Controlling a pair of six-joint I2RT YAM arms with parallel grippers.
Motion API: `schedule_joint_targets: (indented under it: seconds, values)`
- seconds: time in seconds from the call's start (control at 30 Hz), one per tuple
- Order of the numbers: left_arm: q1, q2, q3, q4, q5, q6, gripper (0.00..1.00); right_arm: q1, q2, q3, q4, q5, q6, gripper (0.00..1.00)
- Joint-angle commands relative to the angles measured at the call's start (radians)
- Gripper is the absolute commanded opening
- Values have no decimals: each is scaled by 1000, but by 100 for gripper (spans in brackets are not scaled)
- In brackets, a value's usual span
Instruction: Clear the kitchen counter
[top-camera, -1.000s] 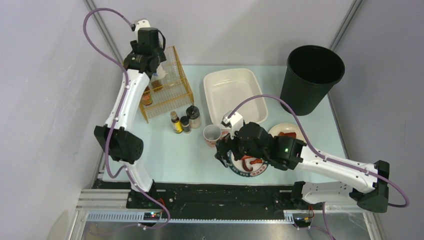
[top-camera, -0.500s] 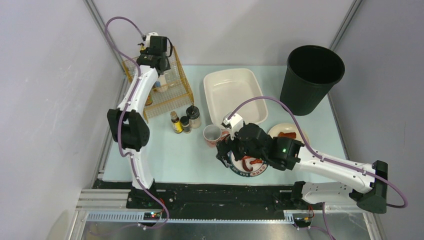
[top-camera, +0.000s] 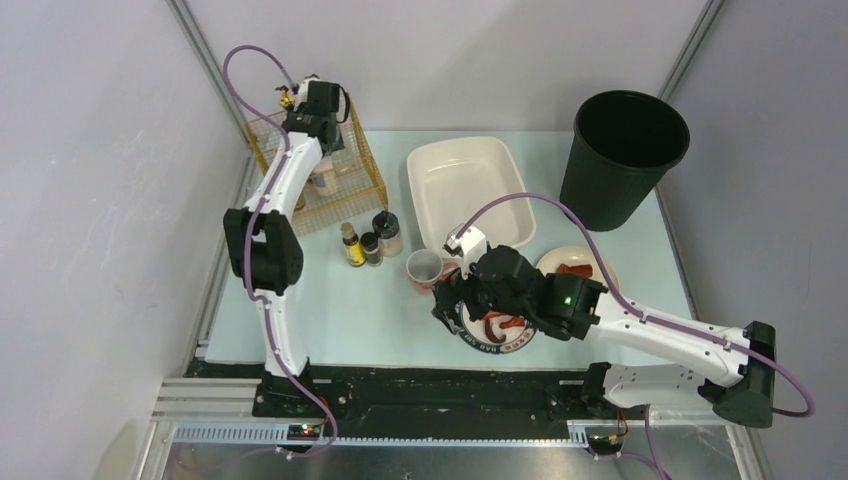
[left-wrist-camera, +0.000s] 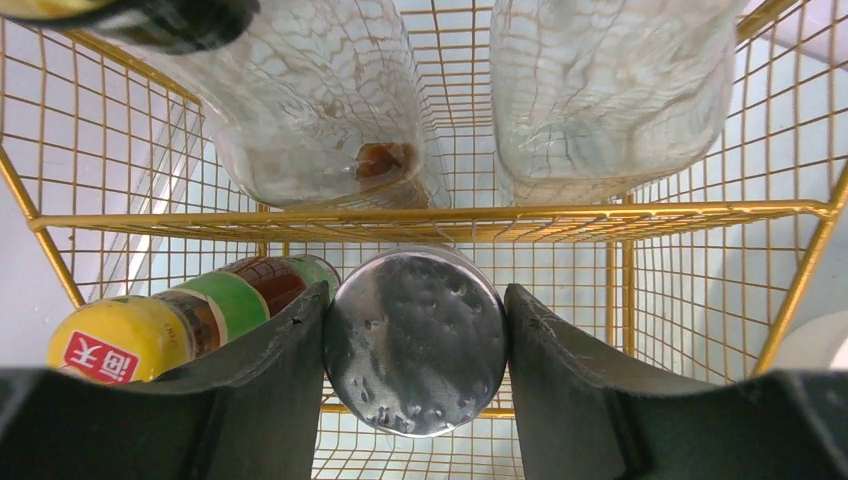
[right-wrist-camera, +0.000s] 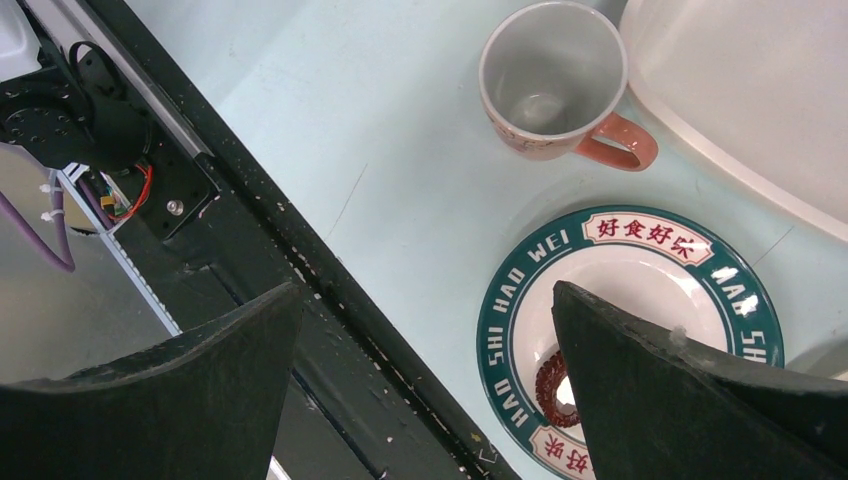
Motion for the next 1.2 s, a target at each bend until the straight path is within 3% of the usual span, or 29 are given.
schedule_joint_targets:
  seconds: [0.0, 0.3, 0.6, 0.87, 1.17]
  values:
    - [17, -2, -2, 64, -30, -23, 28, -4, -20, 0, 25, 2, 4, 100]
    - [16, -23, -45, 63, -22, -26, 58, -4, -39, 1, 13, 6, 17, 100]
    - [11, -137, -104, 62, 16, 0, 97, -3, -58, 1, 11, 3, 24, 100]
    - [-33, -303, -200, 61, 27, 25, 100, -13, -82, 1, -3, 12, 30, 100]
    - [-154, -511, -454, 61, 4, -10, 100, -24, -94, 1, -38, 28, 44, 100]
